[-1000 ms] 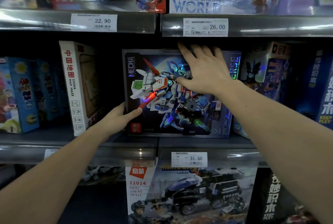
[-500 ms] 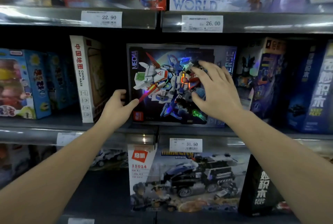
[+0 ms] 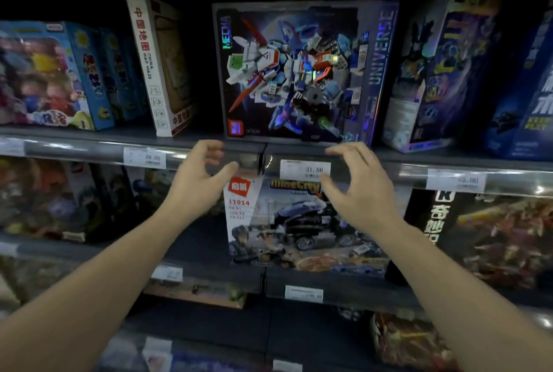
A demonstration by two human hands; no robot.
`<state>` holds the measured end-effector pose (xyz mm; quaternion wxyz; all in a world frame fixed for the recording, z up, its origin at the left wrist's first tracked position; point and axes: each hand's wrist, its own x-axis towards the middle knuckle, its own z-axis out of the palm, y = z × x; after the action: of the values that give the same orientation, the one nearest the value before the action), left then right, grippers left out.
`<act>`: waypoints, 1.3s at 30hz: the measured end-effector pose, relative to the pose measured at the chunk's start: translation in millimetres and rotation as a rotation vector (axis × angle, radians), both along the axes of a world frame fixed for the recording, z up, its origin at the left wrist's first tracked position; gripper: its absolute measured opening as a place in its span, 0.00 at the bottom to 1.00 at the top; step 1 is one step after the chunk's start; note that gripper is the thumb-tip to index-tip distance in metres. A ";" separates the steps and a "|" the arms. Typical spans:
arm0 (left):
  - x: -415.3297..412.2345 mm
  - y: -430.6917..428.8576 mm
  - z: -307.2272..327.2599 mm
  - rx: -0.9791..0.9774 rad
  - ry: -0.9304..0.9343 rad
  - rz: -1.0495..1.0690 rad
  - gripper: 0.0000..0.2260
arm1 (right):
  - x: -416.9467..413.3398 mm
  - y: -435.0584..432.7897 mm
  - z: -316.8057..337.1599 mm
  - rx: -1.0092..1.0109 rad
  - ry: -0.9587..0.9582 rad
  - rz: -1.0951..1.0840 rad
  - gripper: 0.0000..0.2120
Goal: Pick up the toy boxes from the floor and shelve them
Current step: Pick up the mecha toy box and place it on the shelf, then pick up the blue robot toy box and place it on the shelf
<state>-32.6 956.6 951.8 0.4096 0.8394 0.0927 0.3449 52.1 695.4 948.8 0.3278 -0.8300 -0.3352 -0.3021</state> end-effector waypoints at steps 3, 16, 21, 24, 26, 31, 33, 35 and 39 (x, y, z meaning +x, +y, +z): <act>-19.9 -7.1 -23.6 0.003 0.060 0.005 0.18 | -14.0 0.7 -36.9 -0.010 0.080 0.040 0.16; -90.6 1.6 -183.1 -0.121 0.463 0.116 0.19 | -49.7 9.5 -202.6 -0.097 0.633 0.183 0.14; -112.8 2.6 -263.9 -0.218 0.644 0.147 0.18 | -66.7 14.3 -281.3 -0.131 0.821 0.188 0.13; -130.0 0.3 -311.3 -0.250 0.753 0.163 0.17 | -80.9 13.6 -334.9 -0.141 0.951 0.159 0.12; -140.5 -1.4 -339.7 -0.262 0.781 0.169 0.16 | -93.5 10.7 -372.0 -0.171 1.044 0.135 0.11; -162.9 5.3 -425.2 -0.221 1.004 0.167 0.14 | -129.2 -1.0 -479.2 -0.245 1.271 0.037 0.13; -170.4 10.5 -471.5 -0.227 1.102 0.154 0.15 | -144.1 -4.8 -531.3 -0.283 1.368 -0.023 0.14; -178.5 15.2 -516.6 -0.235 1.194 0.112 0.11 | -161.8 -5.2 -583.7 -0.324 1.469 -0.099 0.15; -198.1 35.8 -624.9 -0.120 1.285 -0.053 0.16 | -201.7 -3.4 -697.4 -0.385 1.609 -0.261 0.17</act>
<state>-230.7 992.3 326.9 0.3270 0.8563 0.3177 -0.2425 -149.6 692.0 251.4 0.2821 -0.8660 0.0541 0.4093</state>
